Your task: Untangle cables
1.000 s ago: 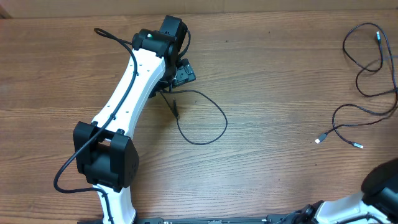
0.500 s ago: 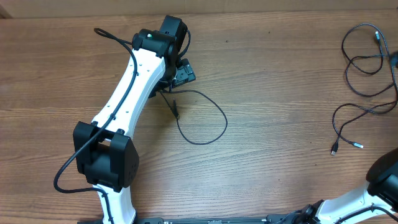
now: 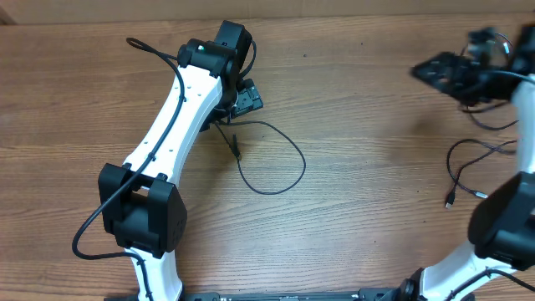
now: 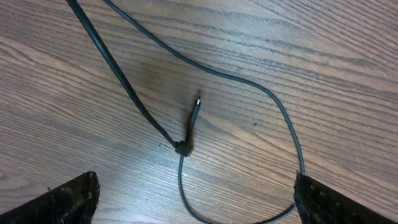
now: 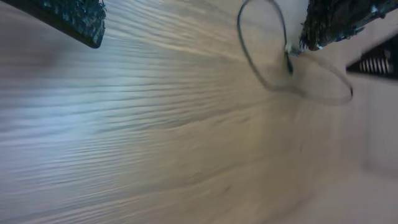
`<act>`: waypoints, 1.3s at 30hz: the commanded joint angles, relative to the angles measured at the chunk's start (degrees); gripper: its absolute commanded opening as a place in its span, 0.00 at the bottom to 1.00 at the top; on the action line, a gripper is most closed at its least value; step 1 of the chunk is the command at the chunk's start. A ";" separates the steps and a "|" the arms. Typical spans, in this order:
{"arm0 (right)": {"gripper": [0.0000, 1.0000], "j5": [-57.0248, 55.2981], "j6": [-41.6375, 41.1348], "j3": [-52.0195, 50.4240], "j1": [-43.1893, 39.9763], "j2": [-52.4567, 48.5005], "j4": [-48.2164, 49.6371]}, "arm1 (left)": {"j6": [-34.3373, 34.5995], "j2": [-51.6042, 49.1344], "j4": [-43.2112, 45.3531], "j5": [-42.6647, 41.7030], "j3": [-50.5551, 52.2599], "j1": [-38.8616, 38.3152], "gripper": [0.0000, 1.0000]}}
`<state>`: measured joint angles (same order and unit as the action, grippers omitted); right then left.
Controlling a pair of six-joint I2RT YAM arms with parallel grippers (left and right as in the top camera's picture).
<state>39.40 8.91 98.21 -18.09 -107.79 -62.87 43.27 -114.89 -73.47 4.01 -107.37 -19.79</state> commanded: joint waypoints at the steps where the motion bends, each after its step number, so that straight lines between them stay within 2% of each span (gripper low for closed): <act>1: 1.00 -3.78 2.80 0.42 5.55 0.28 -0.72 | -0.87 -0.96 0.11 -0.48 -0.35 -0.11 1.00; 8: 1.00 -7.43 2.71 0.37 16.74 0.28 -0.96 | -0.87 -0.96 0.11 -0.48 -0.35 -0.11 0.99; 17: 1.00 -7.45 2.73 -1.66 24.20 0.28 -1.07 | -2.73 -0.96 0.26 2.78 -0.35 0.59 1.00; 20: 1.00 -7.37 2.69 -4.87 25.75 0.28 0.33 | 1.62 -0.96 0.26 2.75 -0.37 4.24 1.00; 30: 1.00 -6.05 4.00 -8.17 29.09 0.28 1.05 | 1.75 -0.96 -0.59 -5.29 -0.35 18.95 1.00; 33: 1.00 -6.38 6.43 -8.17 32.35 0.28 2.01 | 1.70 -0.96 -1.60 -5.33 -0.35 21.88 1.00; 39: 1.00 -13.09 4.13 -8.17 41.68 0.28 9.14 | 1.70 -0.96 -1.68 -4.46 -0.35 23.89 1.00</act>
<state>30.76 13.80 90.35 18.96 -107.79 -56.14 44.60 -114.89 -75.18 0.19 -107.37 3.92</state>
